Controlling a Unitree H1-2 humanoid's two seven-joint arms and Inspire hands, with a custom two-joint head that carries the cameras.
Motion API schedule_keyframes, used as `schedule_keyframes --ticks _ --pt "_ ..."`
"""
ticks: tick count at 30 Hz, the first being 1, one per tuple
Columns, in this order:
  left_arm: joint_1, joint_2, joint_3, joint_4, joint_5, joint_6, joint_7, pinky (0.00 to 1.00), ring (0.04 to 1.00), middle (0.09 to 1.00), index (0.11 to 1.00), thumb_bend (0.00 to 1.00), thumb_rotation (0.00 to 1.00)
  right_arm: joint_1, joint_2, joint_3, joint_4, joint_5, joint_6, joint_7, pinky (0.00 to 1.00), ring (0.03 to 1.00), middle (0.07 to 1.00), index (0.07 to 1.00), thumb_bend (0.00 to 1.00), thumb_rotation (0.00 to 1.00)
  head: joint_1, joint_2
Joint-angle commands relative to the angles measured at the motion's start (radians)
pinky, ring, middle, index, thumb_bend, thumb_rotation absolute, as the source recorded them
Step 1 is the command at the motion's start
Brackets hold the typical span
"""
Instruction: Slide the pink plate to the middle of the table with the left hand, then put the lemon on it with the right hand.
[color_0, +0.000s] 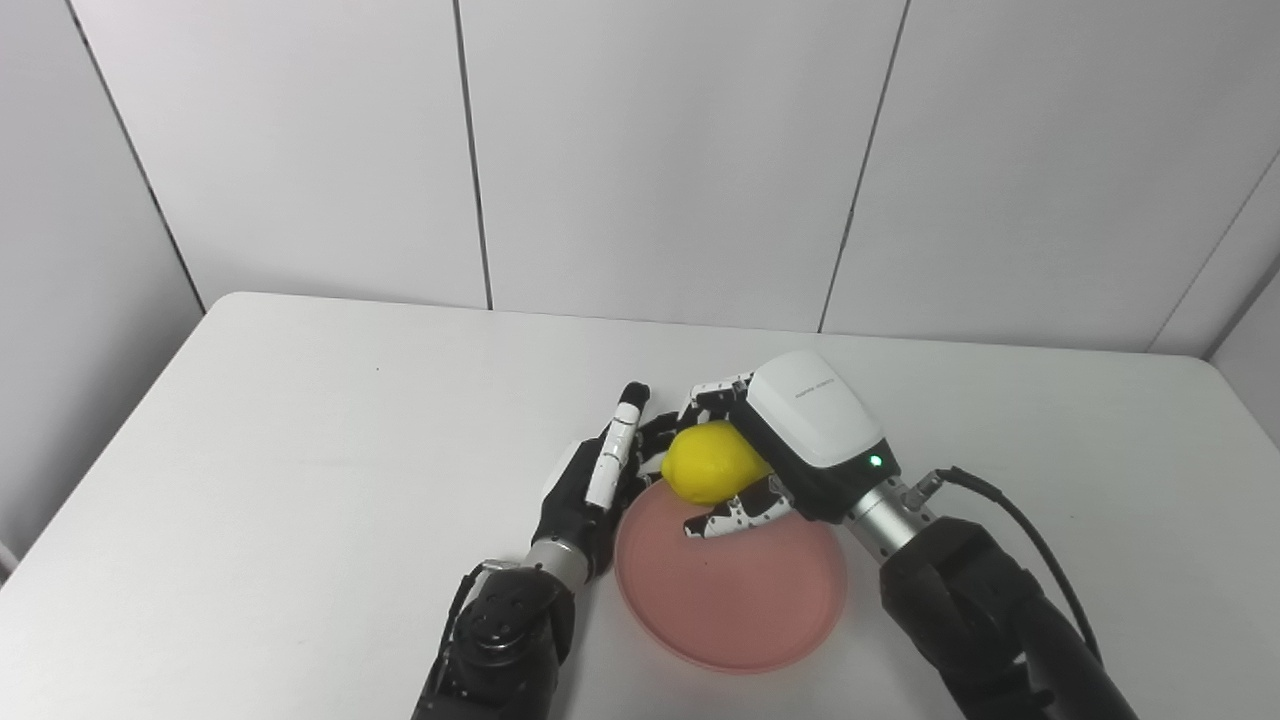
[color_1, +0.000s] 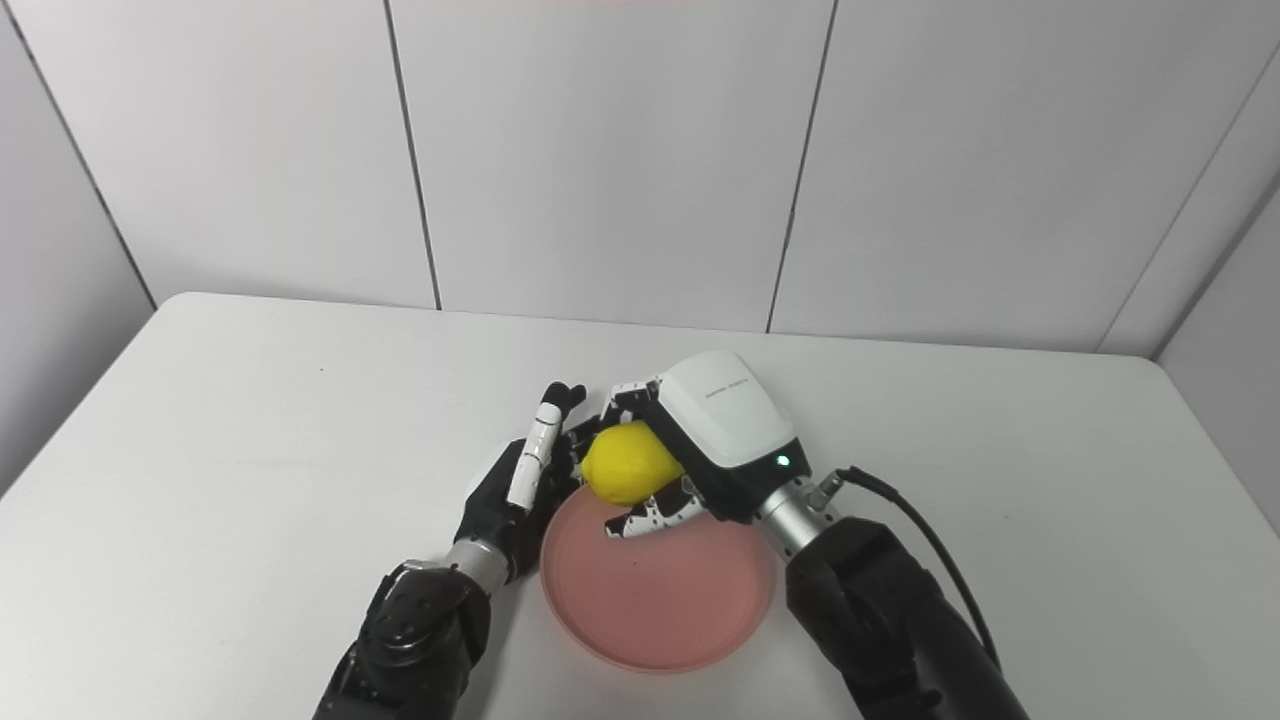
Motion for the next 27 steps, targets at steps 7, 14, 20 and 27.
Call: schedule_keyframes --ticks 7,14,20,27 --pt "0.044 0.007 -0.006 0.055 0.019 0.067 -0.017 1.00 0.913 0.879 0.984 0.67 1.00 -0.048 -0.009 -0.012 0.025 0.018 -0.021 0.027 0.14 0.197 0.260 0.292 0.52 0.11 -0.012 0.006" --pt "0.041 0.001 0.000 0.058 0.028 0.072 -0.005 0.99 0.914 0.872 0.970 0.68 1.00 -0.073 -0.029 -0.003 0.069 0.023 -0.017 0.106 0.14 0.193 0.257 0.290 0.51 0.10 -0.023 0.012" --pt "0.042 -0.011 0.012 0.057 0.029 0.075 0.000 1.00 0.908 0.872 0.969 0.69 1.00 -0.078 -0.034 -0.003 0.122 0.072 -0.026 0.155 0.16 0.205 0.267 0.292 0.54 0.07 -0.025 0.020" --pt "0.044 -0.018 0.019 0.055 0.041 0.075 0.007 0.98 0.907 0.871 0.964 0.69 1.00 -0.065 -0.036 0.005 0.150 0.111 -0.021 0.189 0.18 0.228 0.291 0.311 0.54 0.10 -0.026 0.024"
